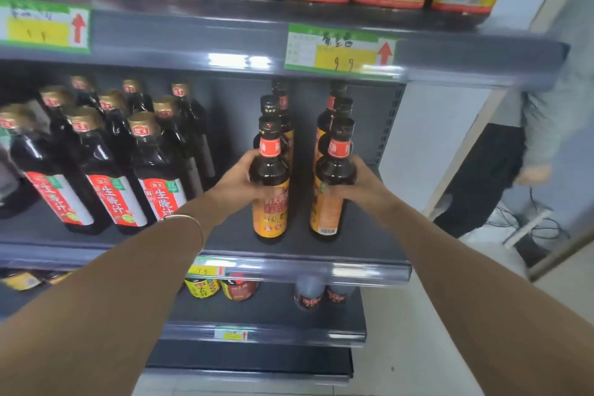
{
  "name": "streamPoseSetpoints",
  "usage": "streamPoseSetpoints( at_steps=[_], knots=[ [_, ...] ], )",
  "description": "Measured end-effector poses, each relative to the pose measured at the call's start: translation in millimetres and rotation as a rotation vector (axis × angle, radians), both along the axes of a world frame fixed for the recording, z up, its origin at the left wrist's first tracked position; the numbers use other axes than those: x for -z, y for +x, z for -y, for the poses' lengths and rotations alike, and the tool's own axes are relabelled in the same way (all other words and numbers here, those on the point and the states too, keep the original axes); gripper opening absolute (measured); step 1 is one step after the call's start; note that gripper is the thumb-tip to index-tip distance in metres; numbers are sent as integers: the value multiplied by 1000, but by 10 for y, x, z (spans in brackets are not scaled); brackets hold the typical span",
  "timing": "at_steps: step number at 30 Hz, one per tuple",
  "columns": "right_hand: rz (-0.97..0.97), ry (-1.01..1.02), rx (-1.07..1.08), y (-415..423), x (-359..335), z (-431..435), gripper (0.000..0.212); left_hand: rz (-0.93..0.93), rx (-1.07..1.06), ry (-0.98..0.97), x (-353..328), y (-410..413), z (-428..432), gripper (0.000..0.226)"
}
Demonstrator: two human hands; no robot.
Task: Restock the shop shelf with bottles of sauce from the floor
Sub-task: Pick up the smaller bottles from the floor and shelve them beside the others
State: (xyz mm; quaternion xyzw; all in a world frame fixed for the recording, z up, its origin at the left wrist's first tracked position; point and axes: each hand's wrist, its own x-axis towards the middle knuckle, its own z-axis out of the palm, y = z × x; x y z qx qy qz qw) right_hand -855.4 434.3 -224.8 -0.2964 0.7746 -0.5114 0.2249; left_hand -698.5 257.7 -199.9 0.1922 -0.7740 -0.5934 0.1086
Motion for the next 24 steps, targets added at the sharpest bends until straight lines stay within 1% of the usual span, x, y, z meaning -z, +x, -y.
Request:
streamPoseSetpoints(
  at_steps=[3, 5, 7, 9, 11, 13, 14, 16, 17, 19, 22, 24],
  knots=[
    [4, -28, 0, -5, 37, 29, 74, 12, -12, -46, 20, 18, -6, 75],
    [9, -86, 33, 50, 106, 29, 75, -41, -42, 11, 69, 56, -40, 77],
    [53, -170, 122, 198, 174, 20, 67, -92, -92, 39, 157, 68, -89, 75],
    [31, -245, 240, 372, 283, 51, 76, -116, -137, 53, 247, 70, -185, 77],
    [-59, -199, 401, 562, 369, 135, 90, -141, -237, 23, 367, 28, -268, 90],
    [-131, -56, 561, 670, 443, 249, 98, -151, -338, -14, 438, -52, -347, 100],
    [-144, -8, 617, 703, 453, 299, 98, -155, -381, -33, 438, -83, -385, 100],
    [-148, -16, 689, 700, 488, 347, 92, -153, -426, -70, 437, -127, -418, 91],
    [-158, -39, 688, 688, 506, 340, 89, -145, -424, -77, 449, -132, -411, 87],
    [-143, -107, 599, 639, 556, 262, 79, -135, -381, -79, 463, -102, -376, 82],
    [-6, -166, 350, 574, 566, 63, 63, -93, -259, -29, 460, -11, -273, 79],
    [69, -185, 186, 495, 538, -76, 57, -89, -159, 7, 434, 34, -208, 76]
  ],
)
